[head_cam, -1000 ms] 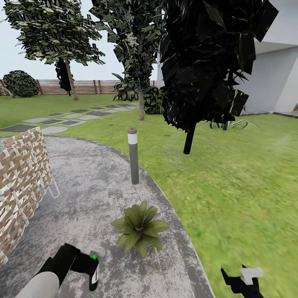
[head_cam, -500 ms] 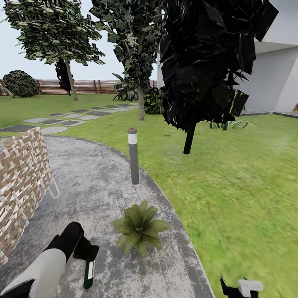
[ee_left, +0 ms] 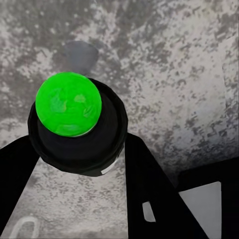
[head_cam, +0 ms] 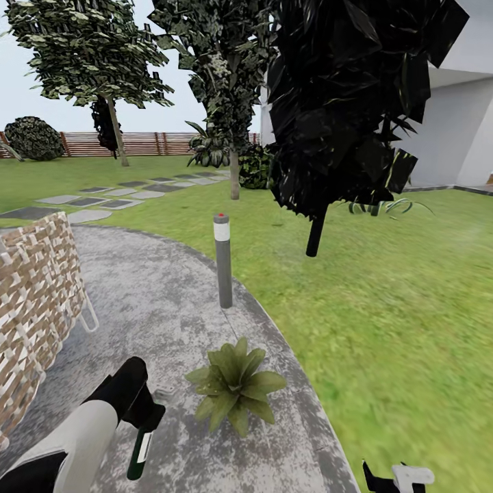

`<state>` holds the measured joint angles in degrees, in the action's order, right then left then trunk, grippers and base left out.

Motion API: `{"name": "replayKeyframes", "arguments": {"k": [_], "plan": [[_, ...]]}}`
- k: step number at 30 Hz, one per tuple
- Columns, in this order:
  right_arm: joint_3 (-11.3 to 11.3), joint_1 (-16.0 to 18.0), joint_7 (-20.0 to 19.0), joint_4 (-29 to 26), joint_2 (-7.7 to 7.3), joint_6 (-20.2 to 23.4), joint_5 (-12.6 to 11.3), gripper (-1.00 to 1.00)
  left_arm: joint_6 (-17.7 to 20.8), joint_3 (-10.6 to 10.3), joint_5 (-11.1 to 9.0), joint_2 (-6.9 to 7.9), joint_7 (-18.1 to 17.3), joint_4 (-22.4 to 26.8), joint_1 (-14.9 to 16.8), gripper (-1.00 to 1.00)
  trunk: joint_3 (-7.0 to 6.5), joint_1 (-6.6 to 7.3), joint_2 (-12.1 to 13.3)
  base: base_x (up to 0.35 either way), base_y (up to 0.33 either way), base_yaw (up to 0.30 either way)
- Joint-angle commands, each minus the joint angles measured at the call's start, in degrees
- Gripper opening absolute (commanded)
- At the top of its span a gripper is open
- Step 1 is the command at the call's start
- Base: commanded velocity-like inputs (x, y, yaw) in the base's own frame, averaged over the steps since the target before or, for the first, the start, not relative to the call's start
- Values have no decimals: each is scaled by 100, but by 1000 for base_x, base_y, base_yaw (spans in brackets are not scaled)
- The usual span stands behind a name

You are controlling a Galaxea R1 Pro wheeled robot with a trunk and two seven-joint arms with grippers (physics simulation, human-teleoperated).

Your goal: Pick up the pesticide atomizer in the garden and spray insectifuge to fully cover both potted plants in the garden.

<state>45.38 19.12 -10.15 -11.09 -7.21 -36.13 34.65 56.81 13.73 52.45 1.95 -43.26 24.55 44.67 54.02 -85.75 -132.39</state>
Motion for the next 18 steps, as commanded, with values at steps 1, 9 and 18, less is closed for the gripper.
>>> {"name": "replayKeyframes", "arguments": {"k": [1,9,18], "plan": [[49,4,-48,2,0,-17,7,100,15,41,63,-10,-50,7,5,-100,5,1,-2,22,15,0],[50,4,-39,11,0,-17,6,100,22,-86,66,-142,-51,-127,-11,-100,22,1,-2,3,2,-194],[48,4,-32,11,0,-17,7,100,32,-168,61,-96,-51,-222,-25,-100,25,1,-2,186,40,-48]]}}
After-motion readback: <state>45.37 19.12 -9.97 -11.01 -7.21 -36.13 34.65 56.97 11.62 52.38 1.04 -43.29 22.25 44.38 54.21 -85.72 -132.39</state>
